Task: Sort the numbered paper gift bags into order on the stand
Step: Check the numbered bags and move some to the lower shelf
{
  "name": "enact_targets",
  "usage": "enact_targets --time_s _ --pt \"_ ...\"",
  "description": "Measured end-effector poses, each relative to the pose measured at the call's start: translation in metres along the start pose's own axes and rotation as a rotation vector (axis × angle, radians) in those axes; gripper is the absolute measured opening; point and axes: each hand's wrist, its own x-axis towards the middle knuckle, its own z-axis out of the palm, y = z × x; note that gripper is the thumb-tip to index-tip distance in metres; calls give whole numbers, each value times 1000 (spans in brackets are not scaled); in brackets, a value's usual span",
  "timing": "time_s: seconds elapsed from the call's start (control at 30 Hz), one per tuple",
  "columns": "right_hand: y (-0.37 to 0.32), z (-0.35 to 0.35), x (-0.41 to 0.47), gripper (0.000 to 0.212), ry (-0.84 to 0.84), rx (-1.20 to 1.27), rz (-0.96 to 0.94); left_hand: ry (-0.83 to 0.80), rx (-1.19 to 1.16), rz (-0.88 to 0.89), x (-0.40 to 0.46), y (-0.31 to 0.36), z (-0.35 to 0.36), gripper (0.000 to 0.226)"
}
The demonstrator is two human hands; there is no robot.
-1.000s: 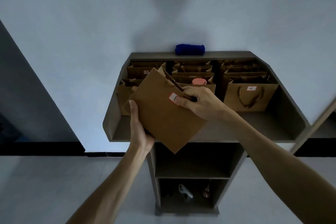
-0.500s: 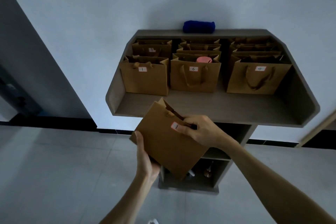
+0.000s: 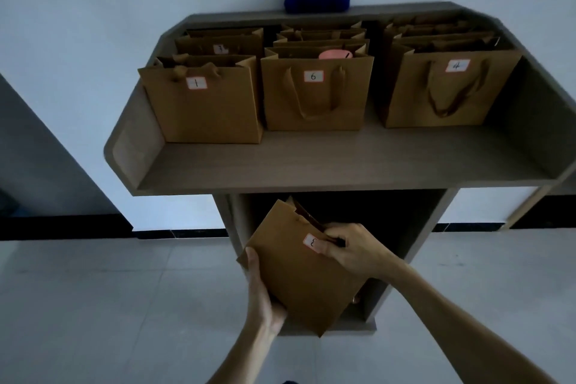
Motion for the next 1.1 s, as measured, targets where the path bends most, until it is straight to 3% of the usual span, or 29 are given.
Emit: enact_targets --time_s 0.07,0.2,0.33,0.47,0.53,0.7,0.8,0.97,1.1 --pt "17 -1 12 37 48 -13 13 -20 30 26 30 -7 -1 65" --pt "50 -12 36 41 161 -64 -23 -130 112 32 78 -14 8 47" --pt "79 -23 57 41 212 -98 9 -299 179 18 129 -25 14 65" --pt "104 -30 69 49 229 -115 78 -388 173 39 179 -47 15 70" --pt "115 -31 72 42 265 -141 102 -428 190 49 202 -58 14 71" --pt "143 -28 76 40 372 -162 122 -541 218 77 240 -76 15 44" --pt "157 -22 75 38 391 -193 128 -545 213 61 261 -91 12 34" --pt "183 -17 81 28 435 -289 178 -472 254 -22 285 -111 12 50" --pt "194 -25 85 27 460 -307 198 -464 351 2 295 -117 21 50"
